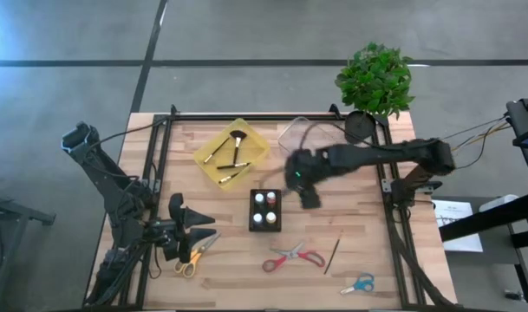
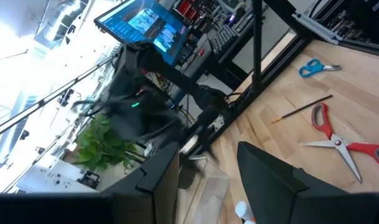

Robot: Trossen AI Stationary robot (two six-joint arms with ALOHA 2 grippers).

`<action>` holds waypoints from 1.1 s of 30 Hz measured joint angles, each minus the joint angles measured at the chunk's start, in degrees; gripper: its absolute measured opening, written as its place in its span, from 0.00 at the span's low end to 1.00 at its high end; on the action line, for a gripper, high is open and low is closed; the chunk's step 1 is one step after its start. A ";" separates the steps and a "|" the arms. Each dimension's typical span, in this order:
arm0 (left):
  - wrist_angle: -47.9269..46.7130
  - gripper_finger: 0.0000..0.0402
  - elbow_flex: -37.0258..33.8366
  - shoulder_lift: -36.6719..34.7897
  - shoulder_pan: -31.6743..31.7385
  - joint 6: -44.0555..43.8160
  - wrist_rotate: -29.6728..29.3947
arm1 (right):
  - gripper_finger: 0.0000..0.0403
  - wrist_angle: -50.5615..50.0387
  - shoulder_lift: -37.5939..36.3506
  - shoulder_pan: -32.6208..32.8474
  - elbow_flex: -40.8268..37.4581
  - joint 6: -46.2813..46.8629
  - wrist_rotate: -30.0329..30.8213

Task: Pick & Place Paint Supplies
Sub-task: Put the black paint brush into the yellow bin

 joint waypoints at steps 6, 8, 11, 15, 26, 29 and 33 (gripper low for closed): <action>0.34 0.43 0.00 0.00 0.07 -0.15 0.02 | 0.46 -6.37 -9.16 4.52 -11.88 4.14 0.49; 0.32 0.43 0.00 0.00 0.13 -0.15 0.00 | 0.46 -6.50 -11.54 6.60 -15.43 6.36 -0.19; 0.34 0.43 0.00 0.00 0.54 -0.15 0.03 | 0.46 -6.44 -14.52 10.22 -19.75 8.24 -3.04; 0.34 0.43 0.00 0.00 1.37 -0.15 0.48 | 0.46 -6.31 -15.54 16.23 -22.94 7.56 -5.26; 0.34 0.42 0.00 0.00 2.51 -0.85 0.90 | 0.46 -7.32 -7.74 26.12 -22.90 5.68 -1.11; 0.32 0.42 0.00 0.00 2.51 -1.25 0.92 | 0.45 -7.36 -3.89 27.55 -22.73 5.87 -1.11; 0.30 0.42 0.00 0.00 2.51 -1.25 0.92 | 0.45 -7.54 0.84 29.65 -21.97 6.00 -1.14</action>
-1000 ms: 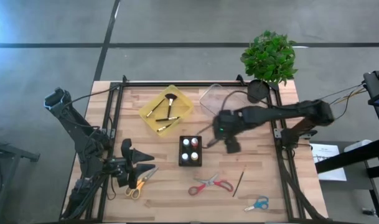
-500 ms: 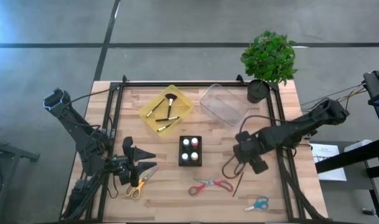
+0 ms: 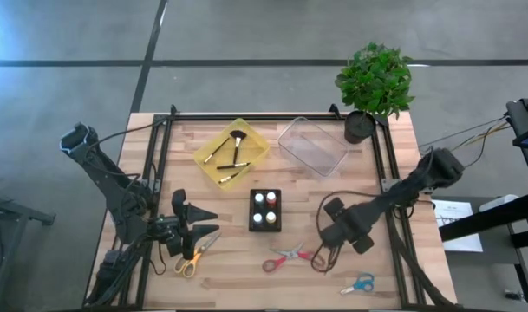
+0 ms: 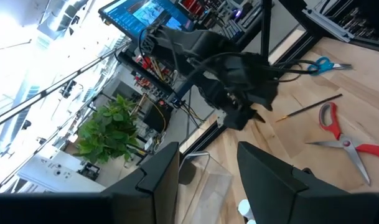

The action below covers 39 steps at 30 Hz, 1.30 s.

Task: Pick & Place Paint Supplies
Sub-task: Put the black paint brush into the yellow bin

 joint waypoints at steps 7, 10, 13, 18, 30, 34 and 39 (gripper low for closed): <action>0.00 0.42 0.00 0.00 0.00 0.00 0.03 | 0.45 -0.02 5.28 1.83 0.87 0.44 0.00; 0.00 0.42 0.00 0.00 0.00 0.00 0.07 | 0.45 0.27 5.94 1.95 0.87 1.22 0.13; 0.00 0.42 0.00 0.00 0.10 0.00 0.15 | 0.45 0.31 6.21 1.95 0.85 2.23 0.82; 0.01 0.42 0.00 0.00 0.15 -0.02 0.15 | 0.45 0.63 6.15 1.95 0.85 2.87 1.66; 0.01 0.42 0.00 0.00 0.15 -0.25 0.11 | 0.45 3.62 6.26 3.51 0.79 5.80 0.83; 0.00 0.42 0.00 0.00 0.15 -0.26 0.11 | 0.45 3.53 6.26 3.83 0.14 6.73 0.87; 0.02 0.42 0.00 0.00 0.15 -0.28 0.13 | 0.45 3.61 6.26 3.83 -1.25 7.31 0.98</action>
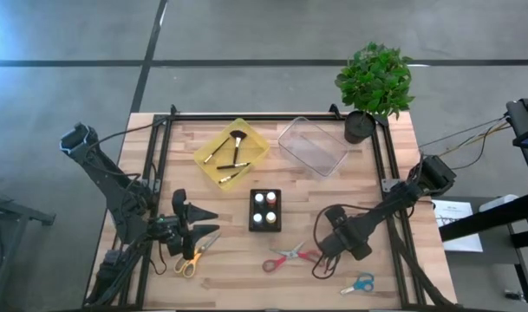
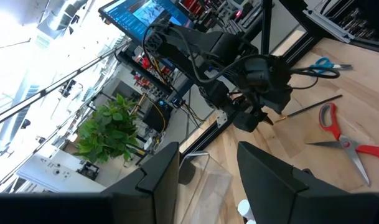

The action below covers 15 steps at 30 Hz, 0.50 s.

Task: Pick & Place Paint Supplies
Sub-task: Put the black paint brush into the yellow bin

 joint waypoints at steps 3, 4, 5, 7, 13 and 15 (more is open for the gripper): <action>0.00 0.42 0.00 0.00 0.00 0.00 0.51 | 0.45 0.19 -0.07 0.00 -0.37 0.00 0.02; 0.00 0.42 0.00 0.00 0.00 0.00 0.76 | 0.45 0.26 -0.07 0.00 -0.39 -0.02 0.02; 0.00 0.42 0.00 0.00 0.00 -0.01 0.91 | 0.44 0.44 -0.07 0.00 -0.39 -0.04 0.02; 0.01 0.42 0.00 0.00 0.02 -0.01 0.92 | 0.41 0.88 -0.09 0.00 -0.44 -0.33 -0.08; 0.02 0.42 0.00 0.00 0.39 0.00 1.23 | 0.20 1.39 -0.09 0.02 -0.52 -2.94 -1.35; 0.12 0.42 0.00 0.00 0.39 0.00 1.39 | 0.12 1.69 -0.09 0.02 -0.55 -3.68 -1.48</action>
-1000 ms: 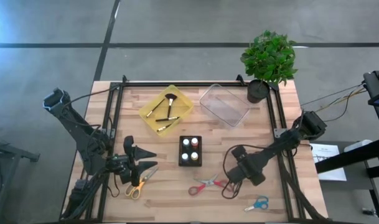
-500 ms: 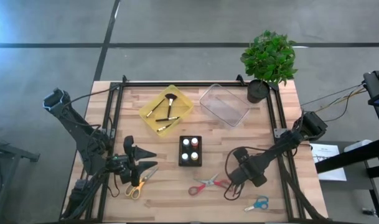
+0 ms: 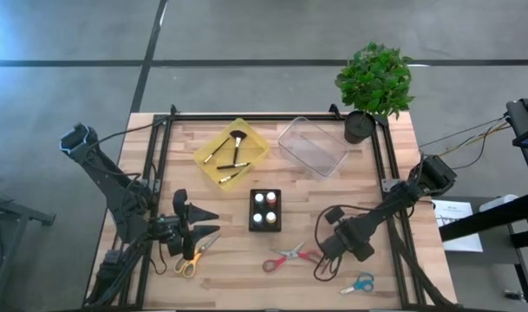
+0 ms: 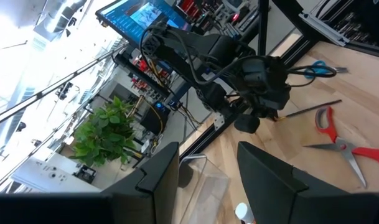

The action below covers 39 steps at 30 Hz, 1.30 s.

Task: Pick & Place Paint Supplies
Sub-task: Put the black paint brush into the yellow bin

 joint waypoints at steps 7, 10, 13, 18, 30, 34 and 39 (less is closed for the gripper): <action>0.25 0.43 0.00 0.00 0.04 0.00 0.49 | 0.03 1.05 0.00 -0.01 -0.02 -0.18 0.21; 0.25 0.43 0.00 0.00 0.17 0.00 0.59 | 0.02 0.86 -0.04 -0.02 0.06 1.40 -0.33; 0.25 0.43 0.00 0.00 0.34 0.00 0.60 | 0.02 -0.07 0.02 0.12 0.67 3.32 -0.89; 0.25 0.43 0.00 0.00 0.57 -0.15 0.77 | 0.02 -0.84 -1.33 0.72 2.67 4.18 -1.30; 0.29 0.43 0.00 0.00 0.72 -1.06 1.52 | 0.02 -6.72 -4.86 0.73 9.12 6.67 -1.09; 1.90 0.43 0.00 0.00 3.33 -10.11 8.95 | 0.02 -7.10 -5.19 0.68 11.71 6.85 1.25; 5.17 0.43 0.00 1.58 9.93 -23.60 24.68 | 0.02 -7.45 -5.27 0.68 13.37 7.53 2.61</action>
